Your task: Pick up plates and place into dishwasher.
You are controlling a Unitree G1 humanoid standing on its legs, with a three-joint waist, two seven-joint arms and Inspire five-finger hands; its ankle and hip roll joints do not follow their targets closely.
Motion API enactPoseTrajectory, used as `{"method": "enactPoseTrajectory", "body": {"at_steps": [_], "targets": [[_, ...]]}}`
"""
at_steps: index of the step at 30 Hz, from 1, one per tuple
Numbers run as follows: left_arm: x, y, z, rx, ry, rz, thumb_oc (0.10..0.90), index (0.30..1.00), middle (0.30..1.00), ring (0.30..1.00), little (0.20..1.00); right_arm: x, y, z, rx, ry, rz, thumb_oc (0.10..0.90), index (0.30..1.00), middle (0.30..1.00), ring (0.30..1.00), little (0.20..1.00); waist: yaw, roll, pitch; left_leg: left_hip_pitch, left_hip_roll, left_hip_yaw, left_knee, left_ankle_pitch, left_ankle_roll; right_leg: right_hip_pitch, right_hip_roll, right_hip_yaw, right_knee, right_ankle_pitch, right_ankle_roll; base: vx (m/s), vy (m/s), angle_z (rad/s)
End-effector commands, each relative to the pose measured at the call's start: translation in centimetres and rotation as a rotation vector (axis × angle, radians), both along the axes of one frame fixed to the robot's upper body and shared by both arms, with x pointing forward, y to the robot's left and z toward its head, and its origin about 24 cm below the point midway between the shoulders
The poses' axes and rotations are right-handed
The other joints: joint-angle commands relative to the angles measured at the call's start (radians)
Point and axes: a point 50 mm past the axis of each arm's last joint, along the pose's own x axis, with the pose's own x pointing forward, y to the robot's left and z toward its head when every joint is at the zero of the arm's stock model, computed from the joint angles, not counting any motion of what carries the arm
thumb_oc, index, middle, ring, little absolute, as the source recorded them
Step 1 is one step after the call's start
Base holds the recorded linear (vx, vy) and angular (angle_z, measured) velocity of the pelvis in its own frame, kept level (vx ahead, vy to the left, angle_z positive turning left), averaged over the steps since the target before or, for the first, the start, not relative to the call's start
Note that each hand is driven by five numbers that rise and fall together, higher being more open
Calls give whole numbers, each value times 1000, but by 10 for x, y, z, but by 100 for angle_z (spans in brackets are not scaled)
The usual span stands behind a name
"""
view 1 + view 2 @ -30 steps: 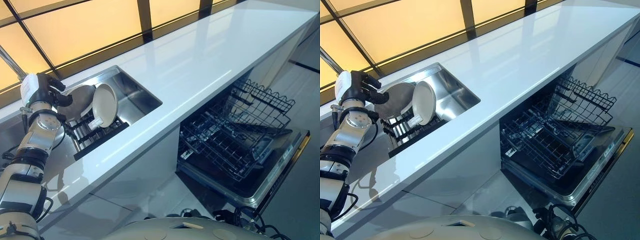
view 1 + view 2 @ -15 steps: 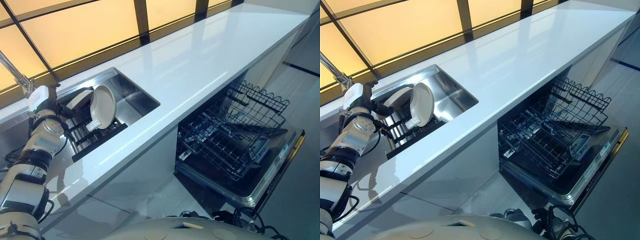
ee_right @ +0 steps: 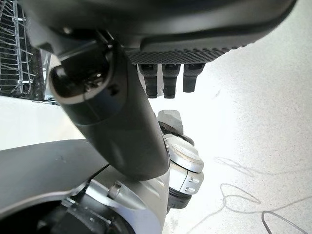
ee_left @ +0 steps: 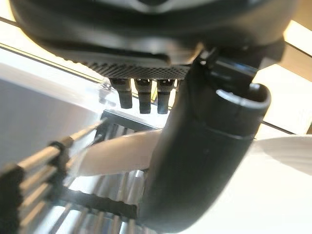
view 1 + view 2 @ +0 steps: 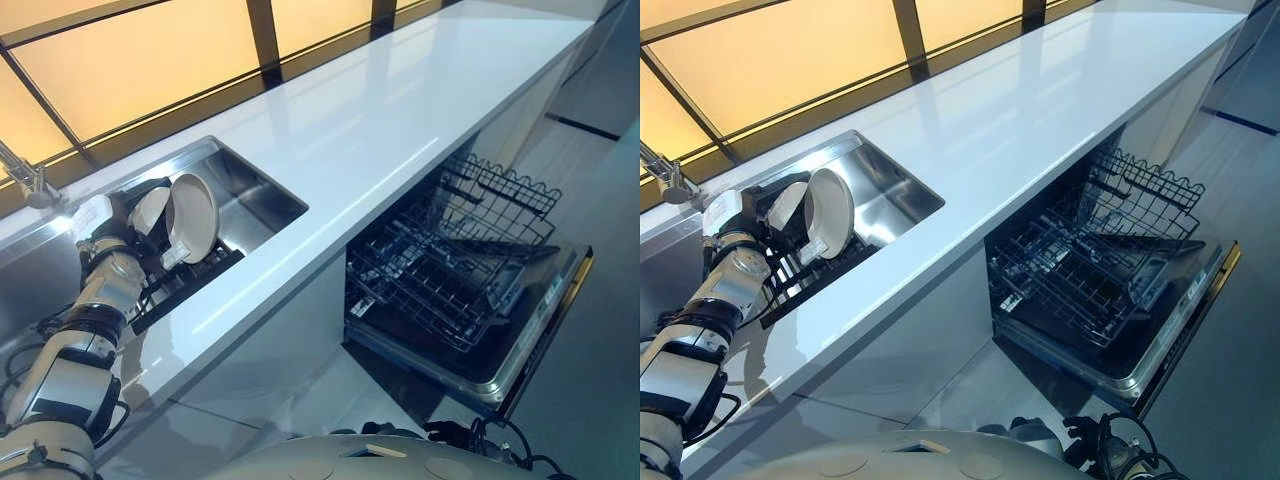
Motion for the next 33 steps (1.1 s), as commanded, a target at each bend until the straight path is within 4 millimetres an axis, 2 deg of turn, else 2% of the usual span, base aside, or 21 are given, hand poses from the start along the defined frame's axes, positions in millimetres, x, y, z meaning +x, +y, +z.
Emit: {"method": "enactPoseTrajectory", "body": {"at_steps": [1,5,13,22,28,33], "targets": [[20,16,65,129,-230,78,100,300,300,300,200,11,12,0,61,-60,-5,800,900,900,900,900,-25,-23,25,-61,-81,-24,76,-85,33,0,12,-18,14,-35,58,18,-37,-8],[21,14,61,89,-250,93,100,300,300,300,200,11,13,0,63,-65,-4,800,900,900,900,900,-27,-27,29,-67,-77,-17,84,-86,32,-4,11,-20,13,-34,58,26,-40,-5],[16,18,59,120,-261,119,100,300,300,300,200,8,15,0,79,-66,9,800,900,900,900,900,-27,-24,28,-77,-71,-3,97,-83,24,-5,10,-36,12,-34,57,15,-18,-1],[11,25,63,153,-254,129,100,300,300,300,200,10,16,0,84,-82,-2,800,900,900,900,900,-23,-18,23,-79,-71,-5,99,-81,20,-2,6,-45,13,-39,55,0,0,0],[12,27,81,119,-377,101,100,300,300,300,200,8,14,0,78,-80,-6,800,900,900,900,900,-19,-15,13,-71,-70,-5,91,-79,15,5,5,-55,12,-42,55,0,0,0],[20,13,122,73,-611,9,100,300,300,300,200,11,14,1,78,-92,-9,800,900,900,900,900,-12,-12,4,-60,-72,-12,78,-77,13,13,5,-63,14,-46,53,-25,9,1]]}}
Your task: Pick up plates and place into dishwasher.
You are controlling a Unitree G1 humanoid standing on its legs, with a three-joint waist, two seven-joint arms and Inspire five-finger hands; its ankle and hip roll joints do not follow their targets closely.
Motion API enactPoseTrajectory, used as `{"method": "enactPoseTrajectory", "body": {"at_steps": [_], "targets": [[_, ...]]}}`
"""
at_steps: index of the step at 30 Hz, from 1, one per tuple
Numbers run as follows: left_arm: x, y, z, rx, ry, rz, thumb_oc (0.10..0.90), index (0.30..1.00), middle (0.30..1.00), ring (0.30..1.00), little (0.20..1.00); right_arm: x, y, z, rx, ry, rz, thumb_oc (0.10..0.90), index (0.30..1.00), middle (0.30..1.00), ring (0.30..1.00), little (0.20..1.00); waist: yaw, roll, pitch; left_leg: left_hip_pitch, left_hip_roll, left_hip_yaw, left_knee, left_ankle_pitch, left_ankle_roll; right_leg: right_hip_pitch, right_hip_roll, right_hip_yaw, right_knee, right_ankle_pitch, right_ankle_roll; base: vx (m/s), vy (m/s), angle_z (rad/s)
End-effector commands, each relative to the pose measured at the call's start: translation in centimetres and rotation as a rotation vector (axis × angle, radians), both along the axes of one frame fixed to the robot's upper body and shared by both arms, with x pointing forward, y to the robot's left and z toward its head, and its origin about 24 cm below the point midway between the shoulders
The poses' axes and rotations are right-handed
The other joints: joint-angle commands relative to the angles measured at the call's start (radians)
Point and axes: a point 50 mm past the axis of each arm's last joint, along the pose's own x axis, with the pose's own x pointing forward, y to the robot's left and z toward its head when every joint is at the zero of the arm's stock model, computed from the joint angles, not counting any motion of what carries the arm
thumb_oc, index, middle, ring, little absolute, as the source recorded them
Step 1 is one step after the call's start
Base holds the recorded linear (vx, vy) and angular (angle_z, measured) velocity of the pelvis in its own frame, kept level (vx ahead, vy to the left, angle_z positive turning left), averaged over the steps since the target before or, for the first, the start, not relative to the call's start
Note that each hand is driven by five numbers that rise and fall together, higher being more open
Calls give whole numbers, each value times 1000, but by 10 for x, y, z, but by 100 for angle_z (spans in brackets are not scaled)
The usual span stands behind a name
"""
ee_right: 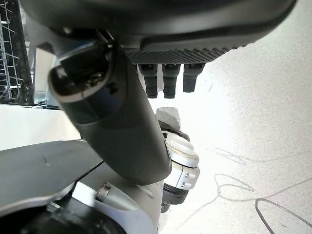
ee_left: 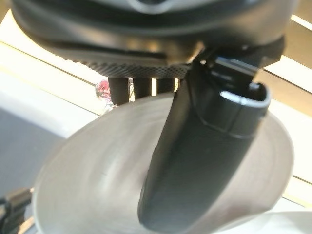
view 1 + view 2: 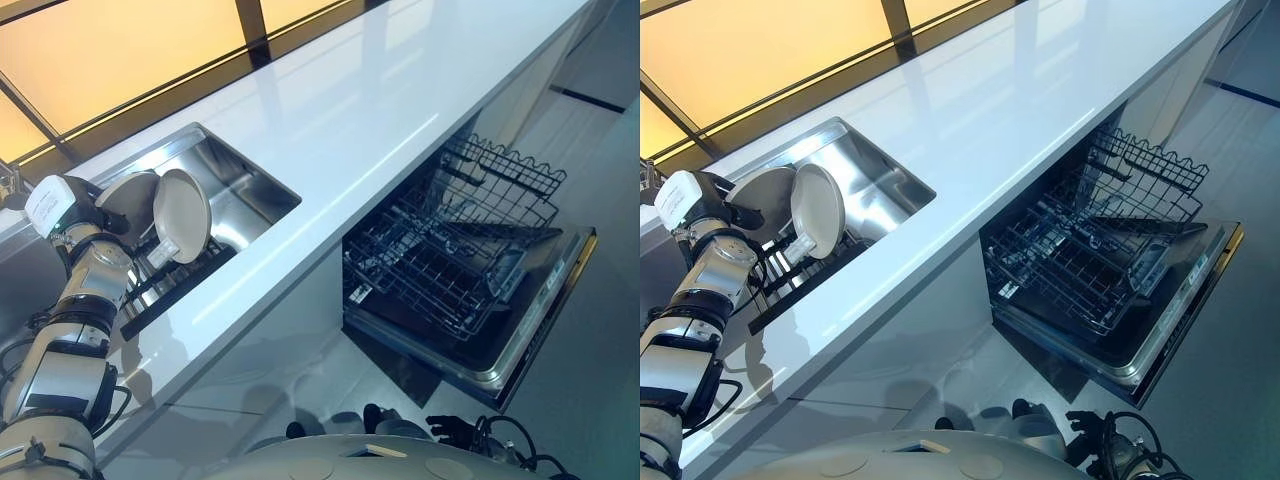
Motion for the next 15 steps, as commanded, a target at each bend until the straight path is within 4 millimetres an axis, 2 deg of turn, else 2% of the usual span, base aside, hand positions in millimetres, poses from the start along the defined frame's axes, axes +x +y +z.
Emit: {"method": "enactPoseTrajectory", "body": {"at_steps": [1,3,4,5,7,12,15], "targets": [[19,-6,101,143,-396,-139,100,300,300,300,200,11,19,0,80,-67,28,800,900,900,900,900,-28,-28,-45,-54,-78,-23,72,-71,20,23,4,-66,18,-47,53,-34,18,4],[18,-11,121,224,-458,-184,100,300,300,300,200,14,20,0,83,-75,22,800,900,900,900,900,-24,-26,-49,-49,-79,-24,65,-71,19,26,3,-71,19,-47,52,-28,15,7],[18,-11,121,224,-458,-184,100,300,300,300,200,14,20,0,83,-75,22,800,900,900,900,900,-25,-26,-49,-49,-79,-24,65,-71,19,26,3,-71,19,-47,52,-33,14,8],[15,-14,143,284,-543,-211,100,300,300,300,200,15,21,0,88,-82,15,800,900,900,900,900,-19,-24,-57,-43,-79,-26,53,-69,19,30,1,-78,20,-50,52,-34,16,8],[9,-13,163,340,-613,-214,100,300,300,300,200,17,21,0,94,-88,11,800,900,900,900,900,-15,-23,-64,-35,-80,-31,42,-67,18,33,-1,-85,20,-53,52,-40,29,8],[-8,-9,200,514,-730,-196,100,300,300,300,200,15,24,-1,106,-90,14,800,900,900,900,900,-9,-21,-78,-21,-78,-32,25,-66,18,39,-4,-93,22,-56,52,-38,35,2],[-17,-7,216,549,-803,-179,100,300,300,300,200,14,25,-1,117,-88,1,800,900,900,900,900,-8,-22,-85,-16,-77,-37,23,-68,19,42,-4,-87,26,-59,51,-8,9,1]]}}
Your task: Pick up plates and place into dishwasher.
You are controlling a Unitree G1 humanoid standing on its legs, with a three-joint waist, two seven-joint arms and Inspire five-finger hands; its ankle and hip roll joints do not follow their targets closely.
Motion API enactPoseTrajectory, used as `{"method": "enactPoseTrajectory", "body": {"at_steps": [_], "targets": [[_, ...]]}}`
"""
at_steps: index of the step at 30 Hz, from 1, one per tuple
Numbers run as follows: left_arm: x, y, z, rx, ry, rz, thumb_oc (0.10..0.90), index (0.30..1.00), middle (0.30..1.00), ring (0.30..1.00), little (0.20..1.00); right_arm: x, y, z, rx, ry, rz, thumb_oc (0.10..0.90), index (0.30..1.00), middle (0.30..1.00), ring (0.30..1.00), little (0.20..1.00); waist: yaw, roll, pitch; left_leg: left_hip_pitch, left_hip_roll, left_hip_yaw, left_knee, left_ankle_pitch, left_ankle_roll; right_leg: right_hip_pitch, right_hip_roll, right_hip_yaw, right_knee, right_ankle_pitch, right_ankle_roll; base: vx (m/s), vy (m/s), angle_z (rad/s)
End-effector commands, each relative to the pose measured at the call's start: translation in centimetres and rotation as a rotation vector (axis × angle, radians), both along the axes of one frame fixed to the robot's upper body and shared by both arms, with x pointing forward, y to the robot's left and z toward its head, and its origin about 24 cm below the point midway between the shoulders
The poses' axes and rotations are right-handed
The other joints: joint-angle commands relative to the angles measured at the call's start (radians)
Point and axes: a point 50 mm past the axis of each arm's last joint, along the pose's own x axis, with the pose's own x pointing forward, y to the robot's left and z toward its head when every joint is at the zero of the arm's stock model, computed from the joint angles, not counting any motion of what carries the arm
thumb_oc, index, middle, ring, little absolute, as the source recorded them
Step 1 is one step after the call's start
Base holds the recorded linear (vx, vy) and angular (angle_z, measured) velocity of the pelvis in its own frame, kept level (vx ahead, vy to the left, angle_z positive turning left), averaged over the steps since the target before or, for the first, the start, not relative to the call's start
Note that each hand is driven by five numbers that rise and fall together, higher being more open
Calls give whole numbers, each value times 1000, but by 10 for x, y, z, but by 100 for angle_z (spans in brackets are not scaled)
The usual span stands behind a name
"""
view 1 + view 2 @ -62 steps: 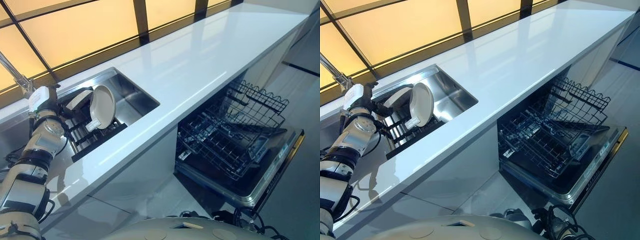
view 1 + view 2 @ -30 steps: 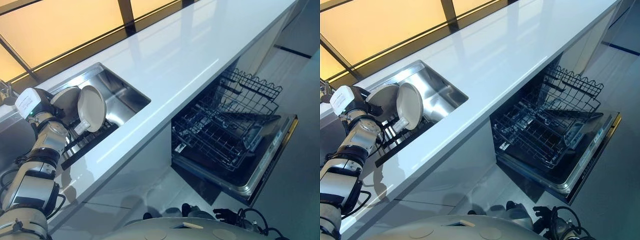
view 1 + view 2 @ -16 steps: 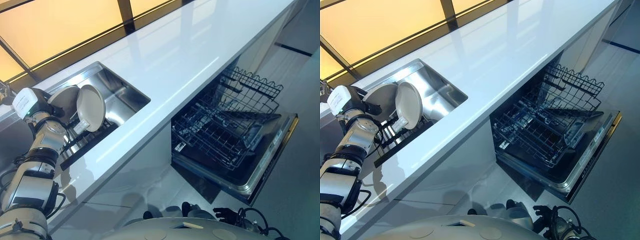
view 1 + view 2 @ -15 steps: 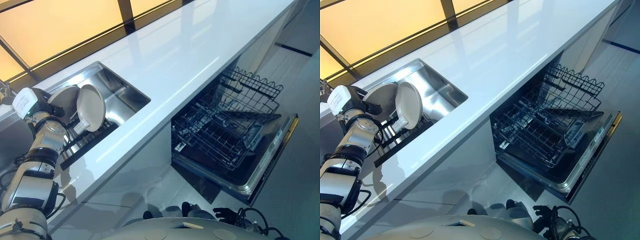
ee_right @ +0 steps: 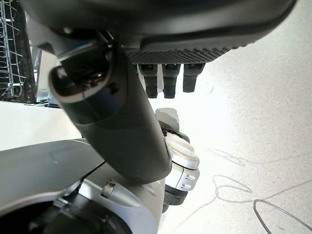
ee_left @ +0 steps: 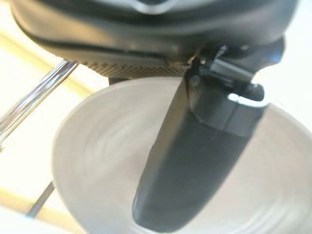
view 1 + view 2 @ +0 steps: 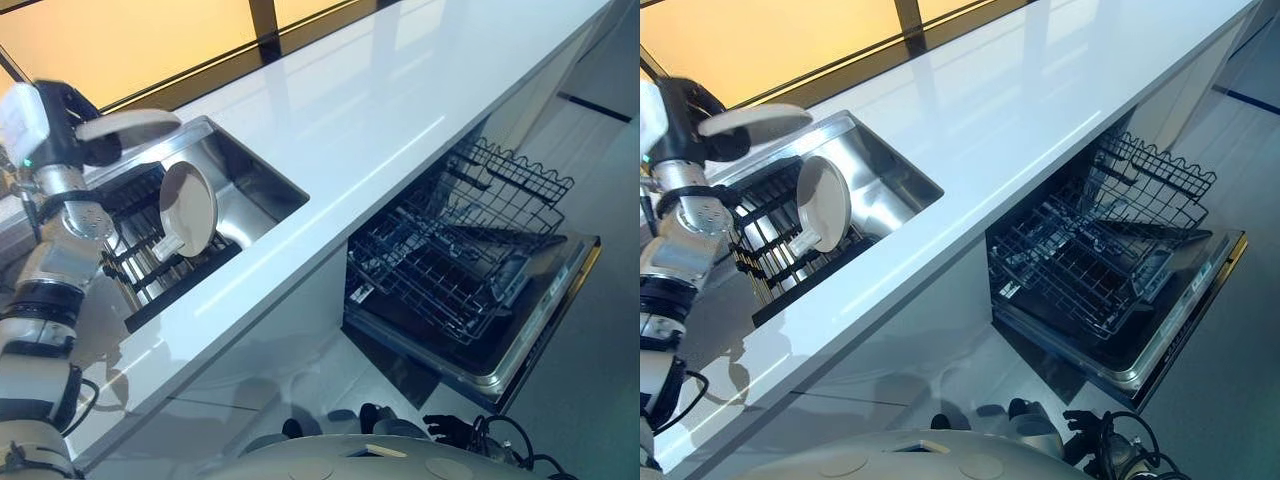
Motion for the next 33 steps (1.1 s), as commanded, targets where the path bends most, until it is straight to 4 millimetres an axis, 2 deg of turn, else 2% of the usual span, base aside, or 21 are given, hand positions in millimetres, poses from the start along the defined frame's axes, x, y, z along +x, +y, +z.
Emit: {"method": "enactPoseTrajectory", "body": {"at_steps": [1,7,11,13,14,17,19,21,25,27,28,30,31,32,33], "targets": [[-22,8,112,155,-435,49,100,300,300,300,200,9,21,-1,107,-74,5,800,900,900,900,900,-9,-3,-100,-31,-74,-17,23,-69,17,12,5,-51,24,-64,57,-29,29,3],[-30,-1,130,166,-532,-11,100,300,300,300,200,9,24,0,113,-98,17,800,900,900,900,900,-8,-10,-111,-23,-73,-24,18,-71,19,15,7,-48,34,-72,53,0,0,0],[-37,-17,134,191,-578,-90,100,300,300,300,200,40,28,14,190,-233,-12,800,900,900,900,900,-5,-20,-113,-20,-74,-38,18,-74,23,15,6,-45,43,-75,50,-22,1,7],[-43,-24,131,203,-591,-142,100,300,300,300,200,68,37,32,286,-355,-55,800,900,900,900,900,-7,-27,-112,-25,-76,-42,20,-66,26,5,6,-40,49,-67,45,-47,13,5],[-44,-25,130,204,-591,-151,100,300,300,300,200,71,38,35,306,-378,-62,800,900,900,900,900,-9,-27,-113,-19,-77,-45,16,-74,26,11,6,-39,47,-75,47,-39,23,0],[-51,-33,123,228,-585,-217,100,300,300,300,200,106,52,77,479,-602,-89,800,900,900,900,900,-25,-34,-112,-25,-78,-42,14,-65,28,-2,4,-33,52,-64,46,-72,26,-5],[-53,-34,120,230,-573,-239,100,300,300,300,200,118,52,99,570,-720,-115,800,900,900,900,900,-34,-35,-112,-22,-78,-37,11,-64,28,-2,4,-32,52,-62,49,-49,25,-8],[-53,-36,113,227,-555,-261,100,300,300,300,200,134,57,130,728,-850,-172,800,900,900,900,900,-46,-34,-113,-21,-78,-29,7,-63,30,-7,4,-25,53,-61,52,-52,36,-3],[-49,-39,102,216,-504,-292,100,300,300,300,200,148,67,177,906,-1003,-175,800,900,900,900,900,-63,-33,-118,-22,-79,-13,3,-63,36,-18,2,-15,60,-59,61,-49,39,-4],[-46,-39,100,213,-478,-309,100,300,300,300,200,154,60,196,898,-1084,-171,800,900,900,900,900,-70,-32,-121,-22,-79,-4,3,-64,38,-23,-1,-12,62,-56,66,-27,46,-4],[-45,-40,99,203,-457,-332,100,300,300,300,200,159,50,214,856,-1179,-197,800,900,900,900,900,-74,-32,-124,-16,-81,-1,2,-74,41,-19,-3,-10,58,-60,71,-26,41,-7],[-45,-43,96,199,-441,-361,100,300,300,300,200,163,35,238,748,-1350,-244,800,900,900,900,900,-74,-31,-124,-16,-83,4,2,-74,43,-20,-4,-6,58,-56,73,-2,41,-7],[-47,-47,94,192,-439,-384,100,300,300,300,200,166,25,257,661,-1481,-276,800,900,900,900,900,-75,-31,-124,-16,-84,6,2,-75,45,-21,-4,-2,57,-53,74,-46,21,-6],[-47,-48,94,192,-440,-385,100,300,300,300,200,166,24,260,650,-1497,-279,800,900,900,900,900,-74,-30,-122,-20,-84,9,2,-66,45,-27,-3,0,59,-45,72,-48,28,-6],[-49,-53,93,195,-438,-398,100,300,300,300,200,166,16,278,555,-1634,-313,800,900,900,900,900,-73,-28,-121,-20,-86,10,2,-68,47,-27,-2,4,58,-43,72,-21,51,-9]]}}
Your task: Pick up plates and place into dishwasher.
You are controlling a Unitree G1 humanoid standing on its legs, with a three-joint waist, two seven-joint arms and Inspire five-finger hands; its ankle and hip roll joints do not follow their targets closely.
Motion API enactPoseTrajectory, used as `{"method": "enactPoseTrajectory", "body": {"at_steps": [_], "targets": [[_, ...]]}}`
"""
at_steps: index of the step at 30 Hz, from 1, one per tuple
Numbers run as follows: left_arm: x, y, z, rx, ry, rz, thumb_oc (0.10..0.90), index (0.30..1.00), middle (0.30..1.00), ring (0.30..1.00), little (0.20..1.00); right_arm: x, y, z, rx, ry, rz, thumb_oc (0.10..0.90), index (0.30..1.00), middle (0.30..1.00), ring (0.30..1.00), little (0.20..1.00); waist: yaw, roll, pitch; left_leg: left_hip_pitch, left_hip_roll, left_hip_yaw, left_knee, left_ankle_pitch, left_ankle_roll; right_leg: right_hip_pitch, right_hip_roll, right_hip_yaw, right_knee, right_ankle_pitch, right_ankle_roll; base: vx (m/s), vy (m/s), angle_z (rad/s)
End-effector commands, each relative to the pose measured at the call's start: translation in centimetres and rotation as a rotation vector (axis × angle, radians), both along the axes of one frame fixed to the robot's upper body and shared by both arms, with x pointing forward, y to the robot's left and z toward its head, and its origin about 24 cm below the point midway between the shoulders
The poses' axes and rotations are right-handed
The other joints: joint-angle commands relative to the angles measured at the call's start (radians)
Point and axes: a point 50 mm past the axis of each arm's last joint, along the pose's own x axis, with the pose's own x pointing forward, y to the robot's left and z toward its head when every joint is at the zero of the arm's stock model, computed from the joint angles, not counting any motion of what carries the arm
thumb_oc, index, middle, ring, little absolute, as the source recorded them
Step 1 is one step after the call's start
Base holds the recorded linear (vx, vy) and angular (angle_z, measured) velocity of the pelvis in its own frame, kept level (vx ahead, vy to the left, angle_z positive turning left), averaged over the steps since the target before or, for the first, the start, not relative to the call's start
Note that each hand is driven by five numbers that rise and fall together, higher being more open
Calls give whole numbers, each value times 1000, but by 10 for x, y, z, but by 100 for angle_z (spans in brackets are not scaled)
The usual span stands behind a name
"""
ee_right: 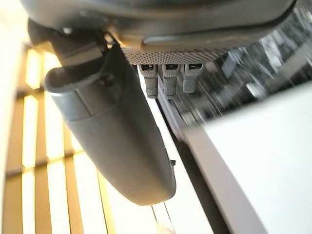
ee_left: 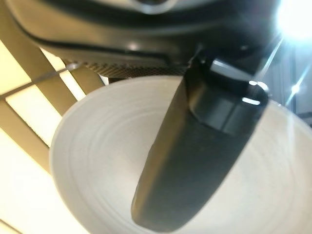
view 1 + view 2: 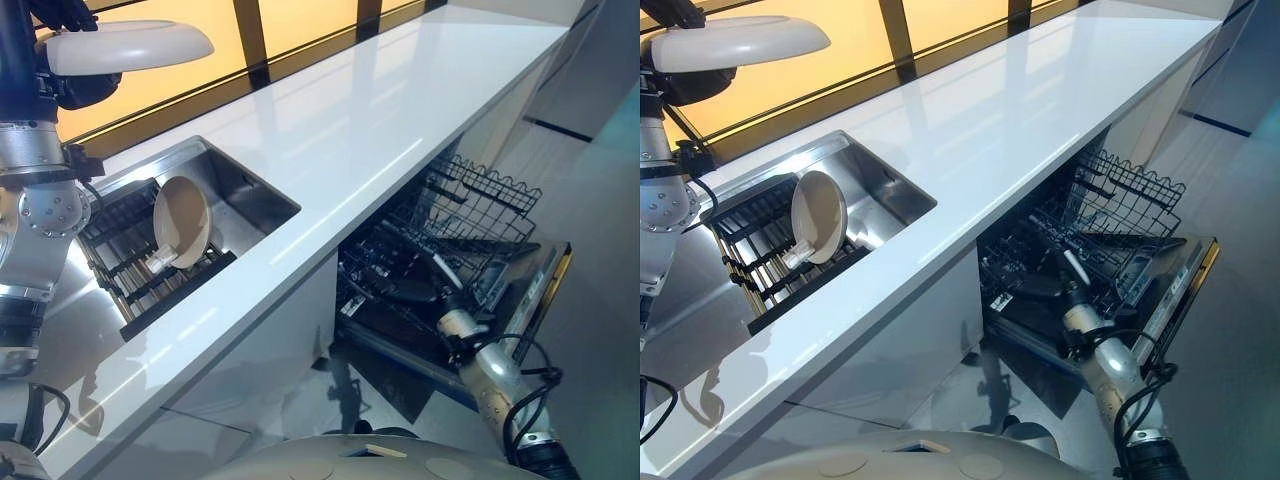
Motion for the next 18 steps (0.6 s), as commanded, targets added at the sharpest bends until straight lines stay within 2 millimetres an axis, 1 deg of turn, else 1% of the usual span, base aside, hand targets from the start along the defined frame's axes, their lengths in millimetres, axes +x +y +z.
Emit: {"method": "enactPoseTrajectory", "body": {"at_steps": [1,2,4,6,8,9,11,12,13,14,16,18], "targets": [[-15,-8,35,15,-158,-63,100,300,300,300,200,16,-32,113,-207,-612,-369,800,900,900,900,900,-23,7,-53,-13,-74,-9,3,-79,37,-11,1,-21,53,-58,67,-23,52,-11],[-16,-9,36,16,-159,-65,100,300,300,300,200,16,-32,117,-214,-628,-382,800,900,900,900,900,-22,7,-50,-17,-73,-6,3,-70,38,-16,2,-20,56,-49,65,-22,55,-14],[-17,-21,38,21,-165,-103,100,300,300,300,200,15,-36,146,-299,-790,-485,800,900,900,900,900,-13,12,-47,-16,-77,-11,3,-73,41,-15,3,-16,56,-49,65,-40,47,-9],[-17,-30,42,27,-169,-146,100,300,300,300,200,12,-35,169,-413,-938,-568,800,900,900,900,900,-1,12,-45,-16,-80,-14,3,-73,43,-13,3,-14,56,-48,66,-11,44,-10],[-17,-39,45,31,-169,-186,100,300,300,300,200,11,-30,187,-528,-1059,-608,800,900,900,900,900,10,11,-48,-14,-81,-20,3,-83,43,-8,2,-15,54,-56,69,-15,22,-15],[-16,-44,49,34,-167,-213,100,300,300,300,200,14,-27,199,-603,-1100,-601,800,900,900,900,900,17,7,-46,-20,-81,-20,3,-71,41,-13,2,-17,58,-48,68,-79,1,-9],[-16,-52,52,37,-161,-257,100,300,300,300,200,25,-19,209,-721,-1080,-456,800,900,900,900,900,27,1,-46,-25,-82,-26,5,-68,39,-15,1,-22,60,-49,69,-70,-3,-2],[-17,-57,55,41,-153,-286,100,300,300,300,200,26,-12,217,-792,-1089,-336,800,900,900,900,900,33,-7,-48,-27,-82,-32,5,-67,37,-15,-1,-26,60,-49,69,-51,-9,2],[-18,-60,57,42,-143,-306,100,300,300,300,200,25,-7,223,-834,-1103,-271,800,900,900,900,900,34,-11,-50,-28,-83,-37,4,-65,35,-16,-1,-28,60,-48,69,-39,-11,3],[-18,-61,57,40,-141,-312,100,300,300,300,200,24,-6,224,-841,-1108,-251,800,900,900,900,900,34,-11,-51,-29,-83,-38,4,-64,35,-16,-1,-29,60,-48,70,-30,-12,7],[-20,-64,57,40,-132,-346,100,300,300,300,200,26,0,230,-919,-1106,-146,800,900,900,900,900,41,-21,-54,-33,-83,-43,5,-62,33,-18,-1,-32,61,-48,69,-35,-15,11],[-19,-70,57,43,-128,-380,100,300,300,300,200,32,11,236,-982,-1104,-50,800,900,900,900,900,49,-30,-58,-38,-85,-50,5,-58,30,-19,-1,-39,58,-45,67,-44,-16,12]]}}
